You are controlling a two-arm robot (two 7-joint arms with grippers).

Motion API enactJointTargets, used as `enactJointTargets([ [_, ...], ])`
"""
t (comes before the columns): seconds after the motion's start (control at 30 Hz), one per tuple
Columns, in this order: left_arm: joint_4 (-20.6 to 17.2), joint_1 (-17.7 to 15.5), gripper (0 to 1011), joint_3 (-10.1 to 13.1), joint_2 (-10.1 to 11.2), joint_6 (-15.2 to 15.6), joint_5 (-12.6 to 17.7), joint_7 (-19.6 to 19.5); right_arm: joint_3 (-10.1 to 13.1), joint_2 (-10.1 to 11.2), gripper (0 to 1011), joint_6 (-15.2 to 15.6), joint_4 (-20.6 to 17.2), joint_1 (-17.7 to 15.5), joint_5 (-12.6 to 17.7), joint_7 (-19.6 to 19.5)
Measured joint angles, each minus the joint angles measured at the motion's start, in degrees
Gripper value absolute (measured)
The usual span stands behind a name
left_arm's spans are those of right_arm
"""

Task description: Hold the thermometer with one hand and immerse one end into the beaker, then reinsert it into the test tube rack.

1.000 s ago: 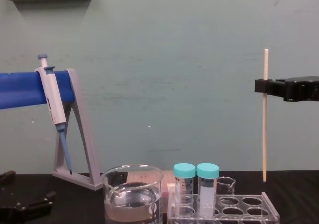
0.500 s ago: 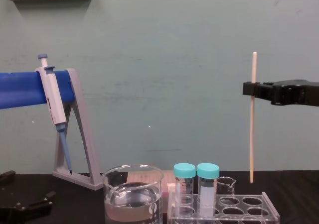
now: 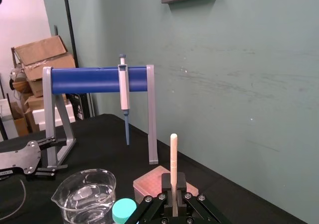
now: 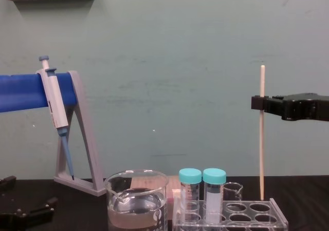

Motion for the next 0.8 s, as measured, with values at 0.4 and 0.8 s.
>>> enactJointTargets([
  [0.4, 0.0, 0.0, 1004, 0.0, 0.0, 0.0, 0.0, 0.0, -0.5, -1.2, 47, -2.9, 3.4, 0.6, -0.2, 2.3],
  [0.8, 0.0, 0.0, 1004, 0.0, 0.0, 0.0, 0.0, 0.0, -0.6, -1.2, 47, -3.3, 4.9, 0.4, -0.8, 2.7],
])
